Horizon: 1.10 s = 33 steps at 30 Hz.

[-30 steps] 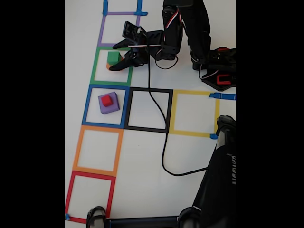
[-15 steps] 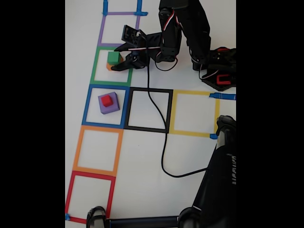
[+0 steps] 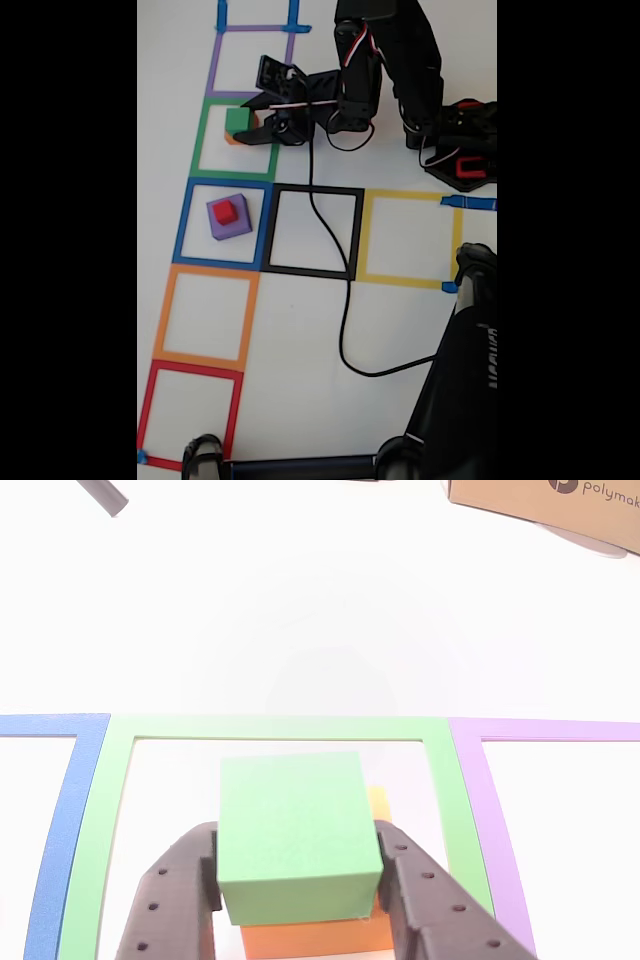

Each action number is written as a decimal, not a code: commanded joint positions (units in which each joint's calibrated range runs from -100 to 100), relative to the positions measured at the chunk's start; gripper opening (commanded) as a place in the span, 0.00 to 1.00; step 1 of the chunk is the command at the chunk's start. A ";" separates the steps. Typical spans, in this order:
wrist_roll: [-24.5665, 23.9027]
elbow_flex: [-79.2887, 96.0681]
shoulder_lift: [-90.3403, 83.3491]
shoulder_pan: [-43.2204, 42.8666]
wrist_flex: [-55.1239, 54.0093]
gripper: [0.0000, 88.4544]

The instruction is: Tower of hanoi

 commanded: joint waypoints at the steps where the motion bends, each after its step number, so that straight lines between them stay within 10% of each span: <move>1: 0.36 -0.98 -2.44 -1.26 -1.28 0.02; 17: 0.36 5.84 -26.42 -4.90 12.65 0.00; 33: 0.36 -4.25 -78.67 5.84 86.74 0.00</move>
